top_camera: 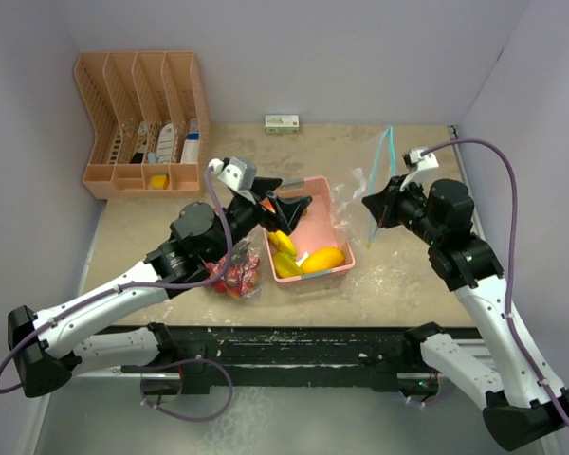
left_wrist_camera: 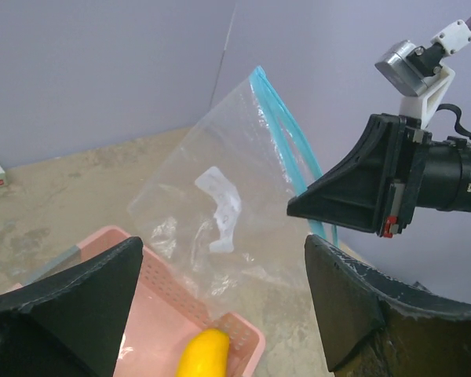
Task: Place the food in the zip-top bag and seal the zipper
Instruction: Pick up the zipper food storage bag at the center of the board, then open the zipper of the food storage bag.
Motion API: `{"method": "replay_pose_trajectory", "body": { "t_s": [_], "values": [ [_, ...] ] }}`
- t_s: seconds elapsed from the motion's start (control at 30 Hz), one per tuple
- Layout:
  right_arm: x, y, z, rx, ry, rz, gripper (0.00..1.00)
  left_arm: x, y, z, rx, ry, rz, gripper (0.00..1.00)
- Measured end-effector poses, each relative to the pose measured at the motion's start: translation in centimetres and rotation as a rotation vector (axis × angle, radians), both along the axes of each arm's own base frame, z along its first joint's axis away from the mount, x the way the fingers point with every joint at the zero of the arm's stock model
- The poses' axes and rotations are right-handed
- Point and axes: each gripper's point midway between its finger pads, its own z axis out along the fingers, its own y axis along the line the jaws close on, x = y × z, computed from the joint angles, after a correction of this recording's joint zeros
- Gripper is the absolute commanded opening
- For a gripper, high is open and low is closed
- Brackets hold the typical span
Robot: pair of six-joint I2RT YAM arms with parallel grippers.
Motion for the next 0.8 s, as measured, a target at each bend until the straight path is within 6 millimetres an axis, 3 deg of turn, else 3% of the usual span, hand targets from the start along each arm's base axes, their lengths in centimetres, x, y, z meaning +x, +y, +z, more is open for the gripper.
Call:
{"method": "replay_pose_trajectory", "body": {
  "t_s": [0.23,0.37,0.5,0.8],
  "values": [
    [-2.5,4.1,-2.3,0.007,0.031,0.185,0.0,0.2,-3.1,-2.3,0.009,0.053,-0.088,0.83],
    [-2.9,5.3,-2.3,0.006,0.024,0.224,0.0,0.7,-5.3,-3.8,0.038,0.093,-0.137,0.81],
    [-3.0,6.2,-2.8,-0.008,0.035,0.253,0.0,1.1,-6.9,-3.4,0.029,0.11,-0.167,0.8],
    [-3.2,7.4,-3.6,-0.037,0.052,0.272,0.0,2.6,-7.8,-2.6,0.003,0.151,-0.154,0.72]
  ]
}}
